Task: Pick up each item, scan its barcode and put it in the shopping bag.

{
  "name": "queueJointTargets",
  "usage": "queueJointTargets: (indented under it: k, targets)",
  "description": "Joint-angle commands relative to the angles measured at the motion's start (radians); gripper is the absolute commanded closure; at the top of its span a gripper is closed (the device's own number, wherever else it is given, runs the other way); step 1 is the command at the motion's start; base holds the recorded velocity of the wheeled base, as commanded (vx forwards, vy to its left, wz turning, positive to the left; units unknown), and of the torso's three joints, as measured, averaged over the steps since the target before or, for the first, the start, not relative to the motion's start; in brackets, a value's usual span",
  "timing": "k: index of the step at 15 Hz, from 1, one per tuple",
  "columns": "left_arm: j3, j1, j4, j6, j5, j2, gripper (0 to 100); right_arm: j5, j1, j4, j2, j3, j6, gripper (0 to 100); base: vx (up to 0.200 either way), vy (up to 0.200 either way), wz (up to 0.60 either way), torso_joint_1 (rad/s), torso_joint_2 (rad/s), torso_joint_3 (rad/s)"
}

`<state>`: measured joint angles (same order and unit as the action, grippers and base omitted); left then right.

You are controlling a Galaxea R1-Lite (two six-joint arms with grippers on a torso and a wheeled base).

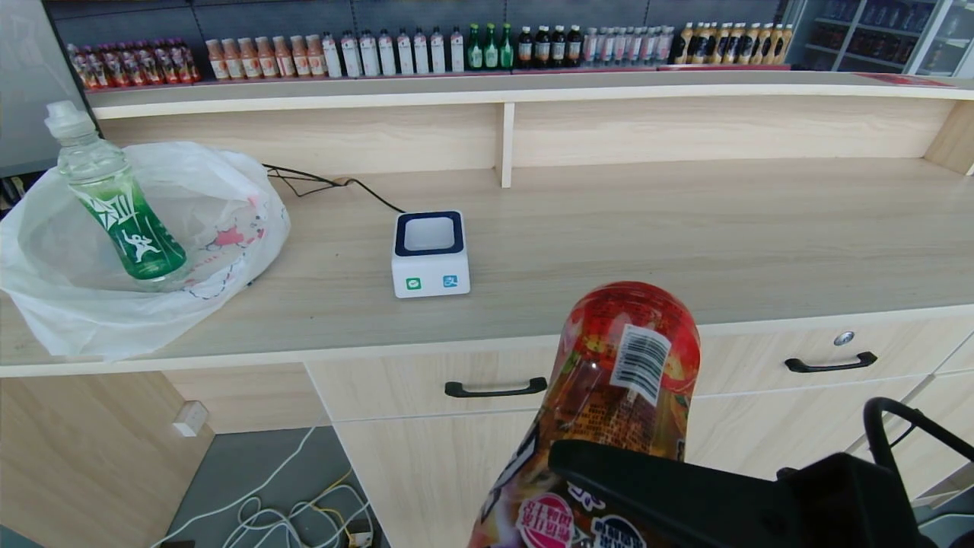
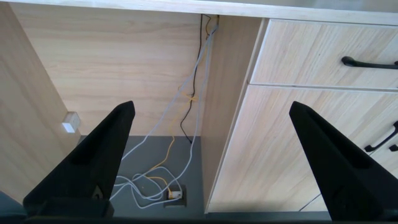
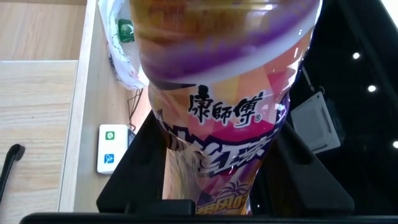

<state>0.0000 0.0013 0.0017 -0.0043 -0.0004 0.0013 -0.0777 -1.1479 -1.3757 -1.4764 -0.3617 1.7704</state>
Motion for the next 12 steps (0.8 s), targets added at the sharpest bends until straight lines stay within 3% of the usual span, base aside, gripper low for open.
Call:
queueJointTargets:
  k: [1,5,12]
  targets:
    - [0.0,0.0,0.0,0.0,0.0,0.0,0,-0.001,-0.001,0.0,-0.002,-0.002,-0.002,100,0.0,0.0,0.0,0.0,0.0,0.0]
    - [0.0,0.0,0.0,0.0,0.0,0.0,0,-0.001,-0.001,-0.002,-0.004,-0.016,-0.094,100,0.0,0.0,0.0,0.0,0.0,0.0]
    - [0.0,0.0,0.0,0.0,0.0,0.0,0,0.059,0.011,0.006,0.001,-0.21,-0.399,100,0.0,0.0,0.0,0.0,0.0,0.0]
